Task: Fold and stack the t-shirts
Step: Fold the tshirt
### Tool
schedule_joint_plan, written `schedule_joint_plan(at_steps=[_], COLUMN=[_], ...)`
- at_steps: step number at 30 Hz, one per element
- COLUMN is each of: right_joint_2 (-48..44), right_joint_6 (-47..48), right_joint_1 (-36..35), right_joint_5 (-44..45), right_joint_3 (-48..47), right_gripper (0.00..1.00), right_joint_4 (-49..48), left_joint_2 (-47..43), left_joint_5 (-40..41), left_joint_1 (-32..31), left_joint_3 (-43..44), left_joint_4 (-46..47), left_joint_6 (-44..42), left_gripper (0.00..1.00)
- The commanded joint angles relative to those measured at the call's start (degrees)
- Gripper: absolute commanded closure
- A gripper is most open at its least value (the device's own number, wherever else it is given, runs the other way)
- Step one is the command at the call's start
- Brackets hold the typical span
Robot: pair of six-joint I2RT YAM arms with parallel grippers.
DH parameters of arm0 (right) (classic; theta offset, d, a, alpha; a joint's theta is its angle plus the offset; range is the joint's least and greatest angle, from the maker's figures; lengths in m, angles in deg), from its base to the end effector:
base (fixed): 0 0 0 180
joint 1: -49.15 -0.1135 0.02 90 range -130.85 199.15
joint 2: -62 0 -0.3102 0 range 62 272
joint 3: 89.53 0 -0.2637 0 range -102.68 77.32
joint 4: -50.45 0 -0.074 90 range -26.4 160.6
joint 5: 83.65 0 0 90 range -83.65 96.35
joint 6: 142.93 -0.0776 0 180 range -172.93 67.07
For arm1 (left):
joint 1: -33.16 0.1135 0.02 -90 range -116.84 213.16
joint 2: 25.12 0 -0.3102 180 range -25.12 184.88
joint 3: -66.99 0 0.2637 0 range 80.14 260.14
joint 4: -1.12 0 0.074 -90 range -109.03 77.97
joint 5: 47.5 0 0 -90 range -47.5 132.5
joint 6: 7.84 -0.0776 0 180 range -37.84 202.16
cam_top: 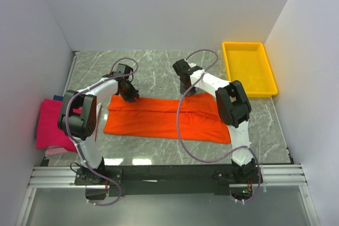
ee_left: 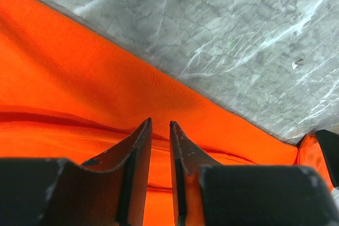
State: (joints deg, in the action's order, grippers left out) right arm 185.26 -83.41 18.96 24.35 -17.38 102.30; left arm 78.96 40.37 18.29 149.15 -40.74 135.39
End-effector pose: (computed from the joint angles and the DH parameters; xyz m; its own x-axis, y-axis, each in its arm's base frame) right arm 0.4455 0.2315 0.1665 -0.8772 0.0478 -0.4777 0.0812 0.9955 -0.0495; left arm 0.3927 -0.1072 0.1800 -0.7372 -0.6325 -0.2378 -0.5315 0.7601 -0.3739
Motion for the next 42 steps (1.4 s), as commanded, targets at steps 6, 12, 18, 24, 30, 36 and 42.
schedule_joint_plan(at_steps=[6, 12, 18, 24, 30, 36, 42], right_joint_2=[-0.2, -0.9, -1.5, -0.7, -0.9, -0.7, -2.8], right_joint_6=[-1.5, -1.7, -1.8, -2.1, -2.4, -2.6, -3.5], right_joint_1=[-0.9, -0.9, -1.4, -1.8, -2.0, -2.0, -1.9], right_joint_5=[2.3, 1.6, 1.8, 1.8, 2.0, 2.0, 3.4], right_joint_3=[-1.7, -1.2, -0.6, -0.2, 1.0, 1.5, 2.4], right_gripper=[0.76, 0.8, 0.64, 0.64, 0.67, 0.74, 0.9], right_joint_4=[0.0, -0.4, -1.3, -1.3, -1.8, -1.9, -2.0], left_joint_2=[-3.3, -3.5, -3.8, -3.9, -4.3, -4.4, -5.1], left_joint_5=[-0.9, -1.0, -1.2, -1.2, -1.2, -1.5, -1.3], left_joint_1=[0.1, 0.1, 0.1, 0.1, 0.2, 0.2, 0.5], left_joint_3=[-0.8, -0.9, -1.2, -1.4, -1.7, -2.4, -2.7], left_joint_4=[0.3, 0.4, 0.6, 0.5, 0.2, 0.7, 0.3], left_joint_6=[-0.1, -0.2, -0.3, -0.4, -0.2, -0.1, -0.2], left_gripper=[0.74, 0.74, 0.74, 0.74, 0.74, 0.75, 0.75])
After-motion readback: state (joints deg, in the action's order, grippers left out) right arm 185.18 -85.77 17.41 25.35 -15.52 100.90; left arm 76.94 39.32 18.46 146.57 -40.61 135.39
